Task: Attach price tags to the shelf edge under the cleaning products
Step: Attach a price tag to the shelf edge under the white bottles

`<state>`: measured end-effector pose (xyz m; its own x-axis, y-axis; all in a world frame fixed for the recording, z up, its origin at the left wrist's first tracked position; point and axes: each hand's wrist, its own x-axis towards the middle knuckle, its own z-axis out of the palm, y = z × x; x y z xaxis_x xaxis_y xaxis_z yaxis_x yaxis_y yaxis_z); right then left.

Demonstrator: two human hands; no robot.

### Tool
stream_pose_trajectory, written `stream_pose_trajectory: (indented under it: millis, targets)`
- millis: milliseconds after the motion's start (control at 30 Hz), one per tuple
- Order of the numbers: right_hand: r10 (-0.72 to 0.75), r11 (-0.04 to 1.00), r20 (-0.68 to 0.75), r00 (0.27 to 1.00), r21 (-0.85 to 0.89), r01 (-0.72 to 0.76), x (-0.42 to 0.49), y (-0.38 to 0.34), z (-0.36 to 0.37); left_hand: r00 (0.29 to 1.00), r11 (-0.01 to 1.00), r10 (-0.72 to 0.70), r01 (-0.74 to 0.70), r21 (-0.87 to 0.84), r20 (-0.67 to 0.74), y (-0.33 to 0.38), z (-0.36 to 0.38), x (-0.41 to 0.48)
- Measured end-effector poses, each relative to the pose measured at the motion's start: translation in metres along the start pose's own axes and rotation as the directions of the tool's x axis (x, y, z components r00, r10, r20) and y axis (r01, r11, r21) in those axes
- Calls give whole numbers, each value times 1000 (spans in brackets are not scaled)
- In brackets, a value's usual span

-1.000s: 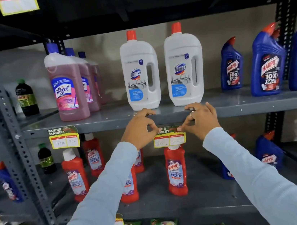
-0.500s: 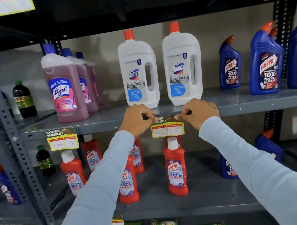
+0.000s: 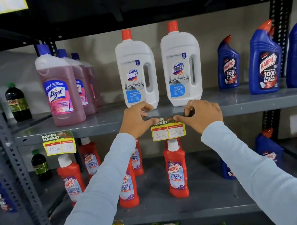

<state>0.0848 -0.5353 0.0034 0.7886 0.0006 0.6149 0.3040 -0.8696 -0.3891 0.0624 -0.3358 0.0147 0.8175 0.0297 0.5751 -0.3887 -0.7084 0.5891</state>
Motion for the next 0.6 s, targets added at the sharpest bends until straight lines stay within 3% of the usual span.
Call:
stream_pose_trajectory:
  millis: [67, 233, 600]
  targets:
    - [44, 998, -4, 999, 42, -44, 2, -2, 0, 1000, 1000, 17, -17, 22, 8, -1, 1, -1]
    - [95, 994, -51, 994, -44, -97, 6, -13, 10, 1000, 1000, 11, -11, 5, -1, -5, 2, 2]
    - [118, 993, -52, 992, -15, -119, 5, -14, 7, 998, 999, 25, -24, 31, -60, -2, 10, -4]
